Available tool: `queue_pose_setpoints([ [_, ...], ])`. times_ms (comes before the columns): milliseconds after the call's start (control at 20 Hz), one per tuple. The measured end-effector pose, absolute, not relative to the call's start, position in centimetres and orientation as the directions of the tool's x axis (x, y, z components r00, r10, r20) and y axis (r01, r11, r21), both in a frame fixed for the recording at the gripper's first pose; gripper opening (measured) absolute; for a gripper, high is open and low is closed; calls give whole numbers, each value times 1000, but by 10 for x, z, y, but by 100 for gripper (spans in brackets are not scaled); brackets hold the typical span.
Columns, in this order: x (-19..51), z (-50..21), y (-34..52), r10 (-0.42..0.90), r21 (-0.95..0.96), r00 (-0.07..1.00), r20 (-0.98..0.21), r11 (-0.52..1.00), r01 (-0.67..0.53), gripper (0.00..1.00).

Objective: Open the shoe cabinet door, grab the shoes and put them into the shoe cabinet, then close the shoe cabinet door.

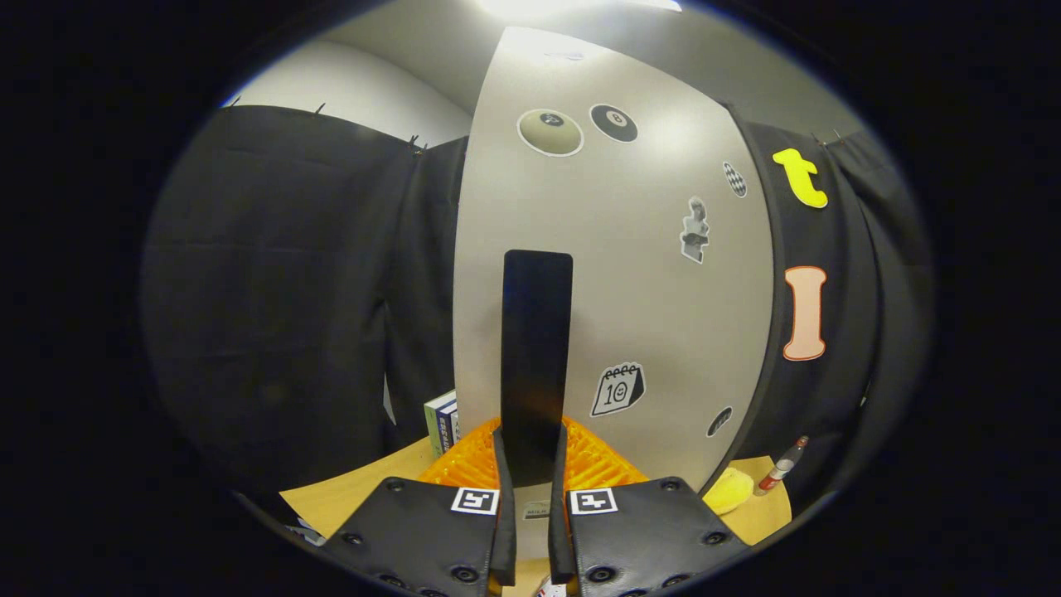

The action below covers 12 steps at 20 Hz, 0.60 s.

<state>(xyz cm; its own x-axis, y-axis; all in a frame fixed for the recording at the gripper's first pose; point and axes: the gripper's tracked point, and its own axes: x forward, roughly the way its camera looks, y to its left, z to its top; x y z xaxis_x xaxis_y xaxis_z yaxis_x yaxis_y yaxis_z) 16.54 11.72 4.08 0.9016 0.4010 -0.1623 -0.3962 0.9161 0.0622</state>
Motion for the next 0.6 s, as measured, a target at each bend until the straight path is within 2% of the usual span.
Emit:
queue_pose_setpoints([
  [600,122,40,53,400,126,900,-173,915,-383,17],
])
